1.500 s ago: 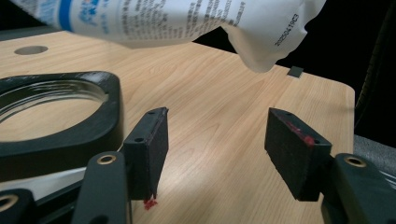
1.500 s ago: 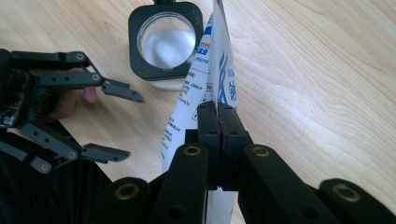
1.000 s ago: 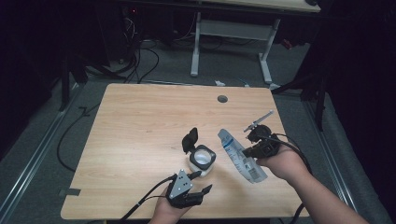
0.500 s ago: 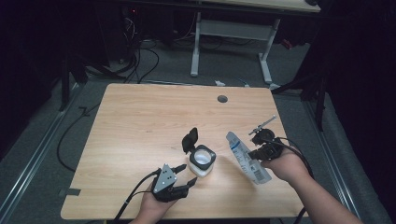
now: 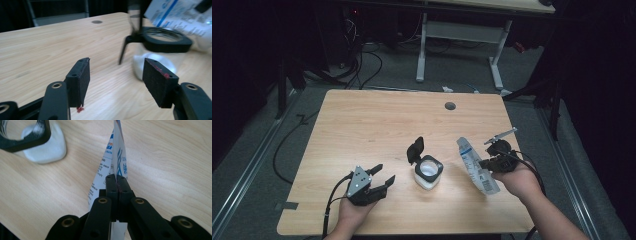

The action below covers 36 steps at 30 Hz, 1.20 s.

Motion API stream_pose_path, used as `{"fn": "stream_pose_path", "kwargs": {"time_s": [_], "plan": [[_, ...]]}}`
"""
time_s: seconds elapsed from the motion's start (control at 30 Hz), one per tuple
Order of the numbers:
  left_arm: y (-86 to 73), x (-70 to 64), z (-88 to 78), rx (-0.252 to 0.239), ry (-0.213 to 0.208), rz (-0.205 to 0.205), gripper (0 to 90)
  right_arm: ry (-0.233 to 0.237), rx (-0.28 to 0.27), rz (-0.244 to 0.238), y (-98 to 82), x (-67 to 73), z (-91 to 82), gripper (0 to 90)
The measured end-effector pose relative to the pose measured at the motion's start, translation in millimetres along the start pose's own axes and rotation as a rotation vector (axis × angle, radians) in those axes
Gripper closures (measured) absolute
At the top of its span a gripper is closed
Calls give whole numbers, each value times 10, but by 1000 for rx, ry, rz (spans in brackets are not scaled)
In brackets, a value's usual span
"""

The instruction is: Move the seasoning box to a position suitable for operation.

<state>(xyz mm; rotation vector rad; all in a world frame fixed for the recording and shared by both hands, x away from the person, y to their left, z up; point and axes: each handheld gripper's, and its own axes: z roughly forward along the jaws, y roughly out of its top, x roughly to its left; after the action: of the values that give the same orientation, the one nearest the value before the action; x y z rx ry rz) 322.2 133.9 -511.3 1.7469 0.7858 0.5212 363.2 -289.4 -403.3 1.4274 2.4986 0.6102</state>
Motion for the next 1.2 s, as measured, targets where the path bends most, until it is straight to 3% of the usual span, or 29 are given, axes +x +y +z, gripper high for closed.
{"fn": "stream_pose_path", "kwargs": {"time_s": [0.27,0.4,0.67,1.2], "plan": [[-48,189,-76,0,43,-43,396,1,-130,39,-112,-28,25,900],[-52,195,-78,-1,41,-43,396,10,-194,71,-189,-60,34,900],[-69,182,-65,10,39,-42,399,10,-293,89,-332,-91,86,900],[-113,196,-80,19,47,-44,401,-19,-506,136,-548,-30,205,900]]}}
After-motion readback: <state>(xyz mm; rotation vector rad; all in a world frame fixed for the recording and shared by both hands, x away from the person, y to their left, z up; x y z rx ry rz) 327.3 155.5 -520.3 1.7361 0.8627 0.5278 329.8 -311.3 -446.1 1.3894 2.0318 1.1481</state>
